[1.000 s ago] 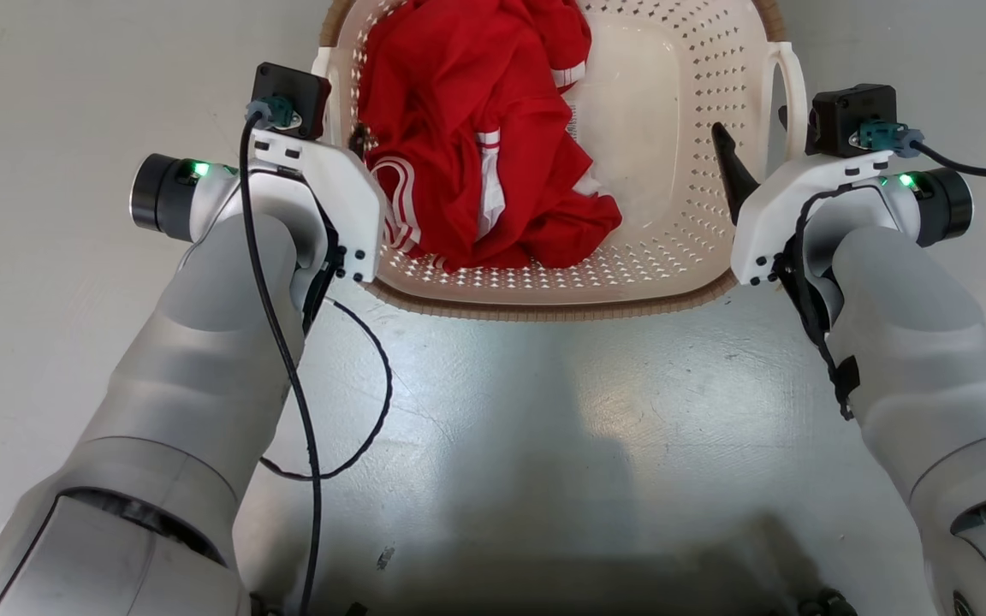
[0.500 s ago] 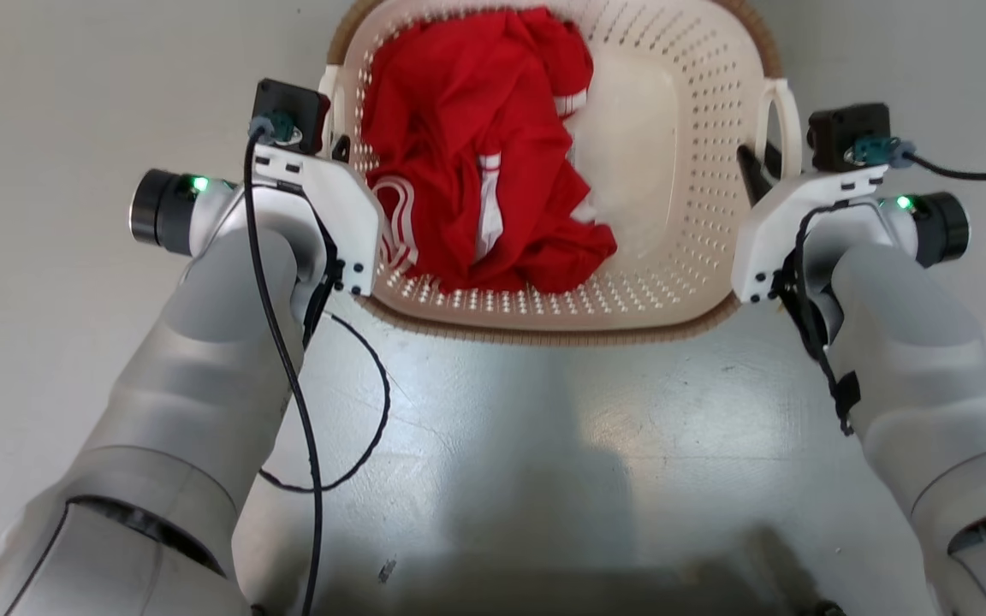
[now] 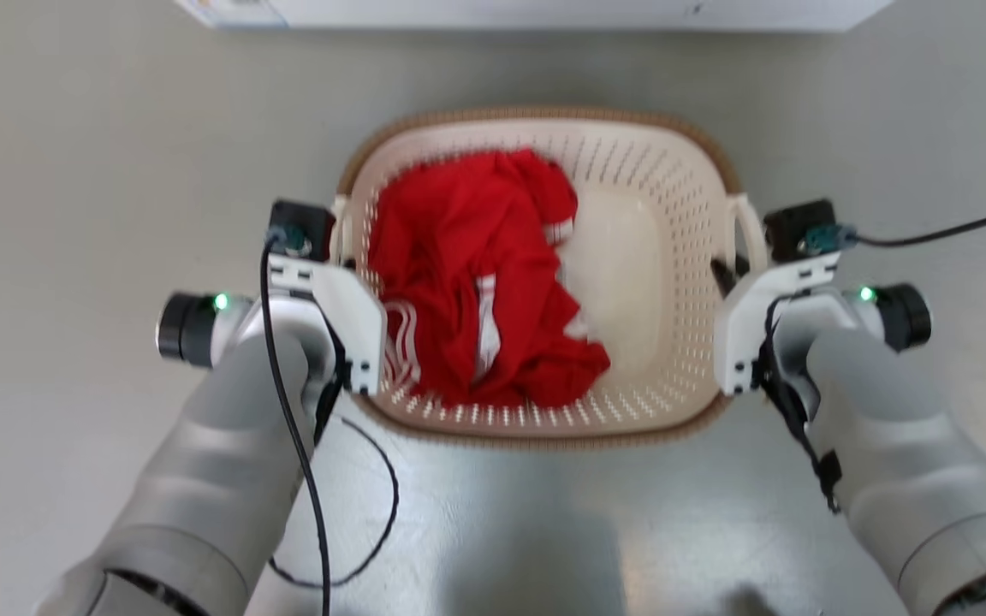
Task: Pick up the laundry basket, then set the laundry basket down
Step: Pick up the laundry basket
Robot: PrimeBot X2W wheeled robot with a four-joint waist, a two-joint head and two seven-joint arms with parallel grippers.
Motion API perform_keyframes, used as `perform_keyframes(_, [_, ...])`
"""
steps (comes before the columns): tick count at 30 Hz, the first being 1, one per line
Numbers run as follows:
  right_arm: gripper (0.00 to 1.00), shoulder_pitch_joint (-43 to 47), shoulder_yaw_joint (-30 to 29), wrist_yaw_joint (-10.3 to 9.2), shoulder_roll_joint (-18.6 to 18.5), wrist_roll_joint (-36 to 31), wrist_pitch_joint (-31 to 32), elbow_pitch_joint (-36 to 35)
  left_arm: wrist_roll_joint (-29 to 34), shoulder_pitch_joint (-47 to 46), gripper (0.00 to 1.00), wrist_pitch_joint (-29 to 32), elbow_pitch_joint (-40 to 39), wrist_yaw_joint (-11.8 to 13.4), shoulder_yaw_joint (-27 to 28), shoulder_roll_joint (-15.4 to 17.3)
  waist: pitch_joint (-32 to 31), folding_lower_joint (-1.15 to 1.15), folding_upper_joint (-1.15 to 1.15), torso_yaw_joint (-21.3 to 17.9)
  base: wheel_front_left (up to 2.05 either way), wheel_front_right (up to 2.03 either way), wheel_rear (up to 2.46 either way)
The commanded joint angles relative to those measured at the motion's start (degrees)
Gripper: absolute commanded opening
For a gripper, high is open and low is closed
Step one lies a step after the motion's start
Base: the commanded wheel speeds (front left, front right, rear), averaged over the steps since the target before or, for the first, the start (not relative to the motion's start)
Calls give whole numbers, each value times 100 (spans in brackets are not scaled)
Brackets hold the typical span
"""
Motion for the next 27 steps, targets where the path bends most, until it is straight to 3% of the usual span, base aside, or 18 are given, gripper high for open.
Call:
perform_keyframes(1, [0, 312, 169, 48, 186, -17, 55, -85, -18, 44, 0, -54, -132, 43, 35, 106, -306, 0, 0, -40, 0, 0, 0])
perform_keyframes(27, [0, 2159, 997, 48, 186, 610, 1267, -435, -949, 2008, 0, 719, -476, 224, -1018, 106, -3363, 0, 0, -303, 0, 0, 0])
